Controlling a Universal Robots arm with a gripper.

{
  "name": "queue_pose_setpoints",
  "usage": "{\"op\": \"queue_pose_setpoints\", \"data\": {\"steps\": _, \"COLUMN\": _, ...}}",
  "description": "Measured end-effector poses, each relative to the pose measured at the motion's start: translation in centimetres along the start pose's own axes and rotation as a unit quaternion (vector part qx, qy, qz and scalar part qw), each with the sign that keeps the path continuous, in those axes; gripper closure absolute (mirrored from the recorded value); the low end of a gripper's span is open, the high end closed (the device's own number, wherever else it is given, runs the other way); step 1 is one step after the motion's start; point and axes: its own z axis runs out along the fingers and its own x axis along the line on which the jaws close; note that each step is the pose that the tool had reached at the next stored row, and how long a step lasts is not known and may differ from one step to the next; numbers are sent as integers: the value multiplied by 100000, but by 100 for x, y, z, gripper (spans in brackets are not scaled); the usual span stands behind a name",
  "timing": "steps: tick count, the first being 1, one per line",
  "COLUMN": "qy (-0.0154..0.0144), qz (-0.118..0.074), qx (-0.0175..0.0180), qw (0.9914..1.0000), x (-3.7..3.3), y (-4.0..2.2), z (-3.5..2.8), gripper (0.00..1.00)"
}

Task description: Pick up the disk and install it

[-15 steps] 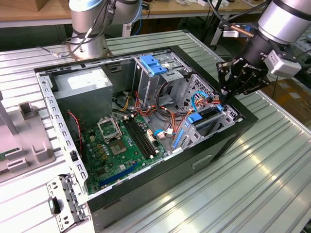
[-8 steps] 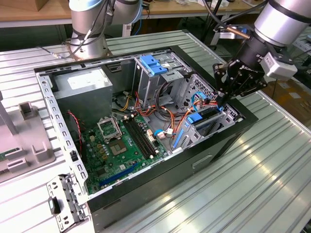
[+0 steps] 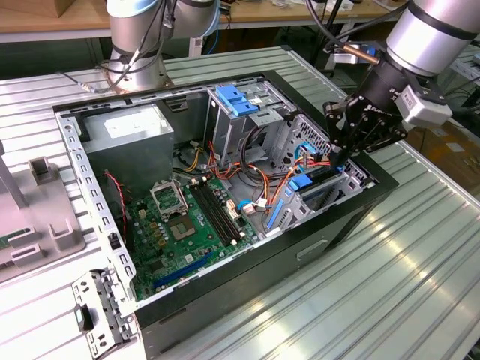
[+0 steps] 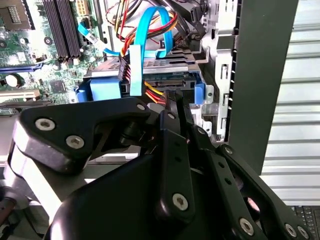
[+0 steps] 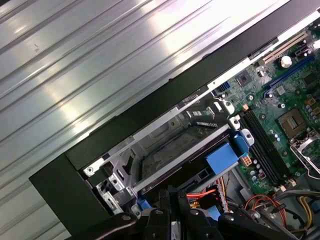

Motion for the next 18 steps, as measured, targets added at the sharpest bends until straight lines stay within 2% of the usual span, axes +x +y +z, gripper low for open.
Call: {"op": "queue_pose_setpoints", "data": {"steps": 18, "qy": -1, "qz": -2, "qx": 0, "qw": 100000, "x": -134, "y": 96, "z": 77, "gripper": 83}}
